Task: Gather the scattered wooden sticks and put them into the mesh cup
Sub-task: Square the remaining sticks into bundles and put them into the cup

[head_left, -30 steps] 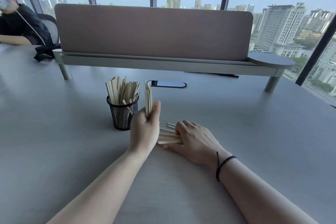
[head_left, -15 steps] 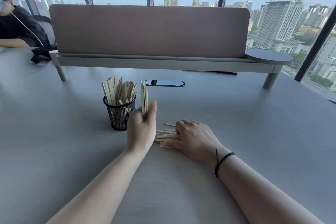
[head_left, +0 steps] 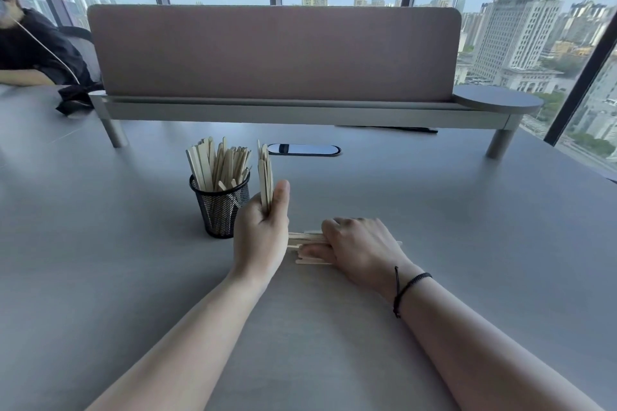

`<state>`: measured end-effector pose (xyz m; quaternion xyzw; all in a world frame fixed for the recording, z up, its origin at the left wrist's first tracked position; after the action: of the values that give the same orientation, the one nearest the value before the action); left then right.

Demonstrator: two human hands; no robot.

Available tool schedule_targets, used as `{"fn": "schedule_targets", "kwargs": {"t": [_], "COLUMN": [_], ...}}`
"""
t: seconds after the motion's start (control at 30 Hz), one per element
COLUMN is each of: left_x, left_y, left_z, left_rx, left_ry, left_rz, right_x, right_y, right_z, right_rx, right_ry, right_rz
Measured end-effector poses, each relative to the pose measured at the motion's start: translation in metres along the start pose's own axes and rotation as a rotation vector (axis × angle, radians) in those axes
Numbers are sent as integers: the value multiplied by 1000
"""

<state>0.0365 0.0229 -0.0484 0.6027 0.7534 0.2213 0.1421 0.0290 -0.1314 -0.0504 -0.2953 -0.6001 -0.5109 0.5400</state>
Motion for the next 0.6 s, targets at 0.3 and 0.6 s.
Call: {"fn": "schedule_targets", "kwargs": {"t": [0.3, 0.6], "left_x": [2, -5], "left_y": [-2, -5], "left_z": [-8, -7], "left_rx": [-48, 9], "left_ry": [-2, -51], "left_rz": [-12, 32], "right_x": [20, 47], "right_y": [-4, -14], "right_z": [-15, -35], "right_rx": [-64, -351], "right_ry": [38, 234], "right_rz": [-352, -353]}}
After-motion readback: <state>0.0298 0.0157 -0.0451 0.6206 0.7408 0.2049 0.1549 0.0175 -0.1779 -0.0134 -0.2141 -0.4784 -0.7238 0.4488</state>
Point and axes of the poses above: each hand's wrist, its own y-axis towards the middle knuckle, its own x-axis out of the back of the hand, z = x × y, the point moved 5 cm from there along y, towards the middle knuckle, and after that the axes turned 10 degrees about -x, right-handed, at the moved point
